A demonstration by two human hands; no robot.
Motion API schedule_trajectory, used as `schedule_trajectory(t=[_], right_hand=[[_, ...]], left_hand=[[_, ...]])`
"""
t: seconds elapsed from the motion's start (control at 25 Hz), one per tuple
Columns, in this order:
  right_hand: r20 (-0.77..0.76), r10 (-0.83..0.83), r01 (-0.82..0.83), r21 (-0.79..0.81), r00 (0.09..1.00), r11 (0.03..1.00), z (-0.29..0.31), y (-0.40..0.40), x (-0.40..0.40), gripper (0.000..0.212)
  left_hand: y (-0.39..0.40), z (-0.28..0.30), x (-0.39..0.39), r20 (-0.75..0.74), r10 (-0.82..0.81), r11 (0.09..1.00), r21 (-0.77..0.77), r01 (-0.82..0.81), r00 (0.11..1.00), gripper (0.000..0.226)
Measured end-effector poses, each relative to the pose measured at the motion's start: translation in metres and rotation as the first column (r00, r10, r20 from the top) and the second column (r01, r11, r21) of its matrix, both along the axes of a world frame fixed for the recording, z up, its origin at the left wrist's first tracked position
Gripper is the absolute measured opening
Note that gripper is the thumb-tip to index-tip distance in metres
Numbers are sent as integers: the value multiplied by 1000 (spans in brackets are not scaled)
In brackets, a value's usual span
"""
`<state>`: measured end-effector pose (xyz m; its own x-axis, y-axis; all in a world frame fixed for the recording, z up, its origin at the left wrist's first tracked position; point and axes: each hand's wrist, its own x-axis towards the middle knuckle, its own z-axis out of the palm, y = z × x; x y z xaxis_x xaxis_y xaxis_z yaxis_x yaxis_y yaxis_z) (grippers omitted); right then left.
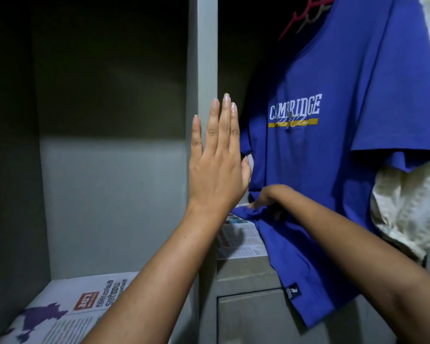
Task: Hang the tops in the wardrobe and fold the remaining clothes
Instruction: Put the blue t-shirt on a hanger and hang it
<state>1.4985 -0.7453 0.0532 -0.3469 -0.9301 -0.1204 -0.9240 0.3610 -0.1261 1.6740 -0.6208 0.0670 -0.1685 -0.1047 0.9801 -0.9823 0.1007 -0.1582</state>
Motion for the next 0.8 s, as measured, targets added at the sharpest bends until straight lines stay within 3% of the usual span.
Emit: schedule_trajectory(t=[0.08, 0.12, 0.16, 0.24, 0.32, 0.4, 0.48, 0.56, 0.68, 0.8], right_hand=[[-32, -67, 74, 297, 997, 952, -11, 10, 1, 52], [-82, -50, 74, 325, 995, 943, -17, 7, 1, 42], [-156, -5, 45, 249, 988, 967, -22, 4, 1, 34], [-255, 29, -46, -62, 967, 997, -28, -1, 0, 36], [-241, 43, -107, -260, 969, 960, -30, -7, -2, 41], [-132, 83, -102, -149, 988, 984, -31, -10, -4, 63], [-69, 122, -116, 81, 990, 990, -34, -1, -1, 64], [-170, 164, -127, 209, 972, 970, -39, 4, -4, 61], [-336, 222, -138, 257, 915, 957, -42, 27, -10, 54], [-212, 174, -141, 164, 962, 976, -36, 67, -2, 43]], left_hand=[[1, 0, -1, 0, -4, 1000, 5, 4, 1000, 83], [0, -1, -1, -2, -4, 1000, 6, 4, 1000, 83], [0, -3, -1, -5, -2, 1000, 9, 2, 1000, 83], [0, -5, -1, -10, 0, 1000, 13, 0, 1000, 82], [0, -8, -1, -4, 12, 1000, 8, -12, 1000, 82], [-1, -10, -2, 0, 11, 1000, 10, -11, 1000, 83], [-1, -10, -1, -3, 3, 1000, 14, -3, 1000, 82], [-1, -10, -1, -8, -2, 1000, 12, 2, 1000, 82], [0, -10, -1, 8, -8, 1000, 19, 7, 1000, 80], [2, -9, 1, 16, -20, 999, 40, 19, 1000, 79]])
